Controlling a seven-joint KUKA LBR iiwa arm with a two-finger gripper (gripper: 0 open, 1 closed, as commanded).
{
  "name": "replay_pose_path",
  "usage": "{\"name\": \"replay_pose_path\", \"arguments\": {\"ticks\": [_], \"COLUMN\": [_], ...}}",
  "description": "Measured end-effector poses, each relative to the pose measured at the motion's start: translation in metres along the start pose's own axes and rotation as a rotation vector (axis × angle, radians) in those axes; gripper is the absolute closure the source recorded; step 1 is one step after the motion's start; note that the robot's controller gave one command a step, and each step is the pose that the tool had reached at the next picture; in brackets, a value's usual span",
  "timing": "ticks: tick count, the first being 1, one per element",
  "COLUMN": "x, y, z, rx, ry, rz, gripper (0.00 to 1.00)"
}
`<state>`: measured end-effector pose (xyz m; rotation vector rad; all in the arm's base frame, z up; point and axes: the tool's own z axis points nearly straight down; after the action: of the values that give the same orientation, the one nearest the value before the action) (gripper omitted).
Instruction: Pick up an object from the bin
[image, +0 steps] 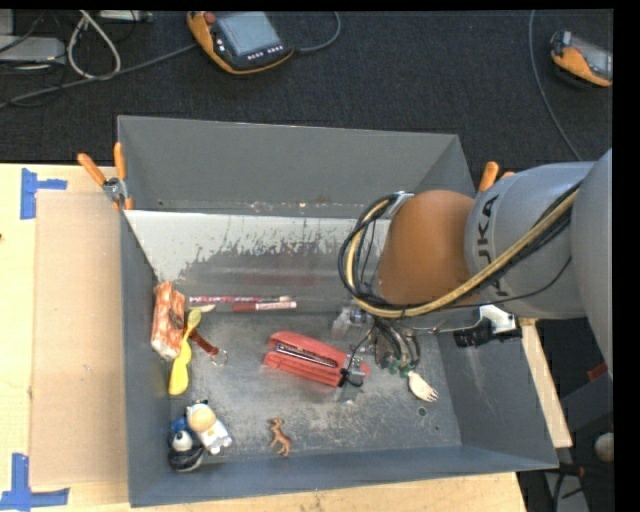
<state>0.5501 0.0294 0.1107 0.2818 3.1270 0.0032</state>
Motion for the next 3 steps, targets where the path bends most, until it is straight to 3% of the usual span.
{"name": "replay_pose_path", "arguments": {"ticks": [1,2,3], "x": [-0.004,-0.014,-0.014], "y": [-0.003,0.010,0.010], "z": [0.017,0.040,0.040], "rx": [0.002,0.000,-0.001], "ry": [0.006,0.002,0.002], "rz": [0.046,-0.076,-0.075], "gripper": [0.00,1.00,1.00]}}
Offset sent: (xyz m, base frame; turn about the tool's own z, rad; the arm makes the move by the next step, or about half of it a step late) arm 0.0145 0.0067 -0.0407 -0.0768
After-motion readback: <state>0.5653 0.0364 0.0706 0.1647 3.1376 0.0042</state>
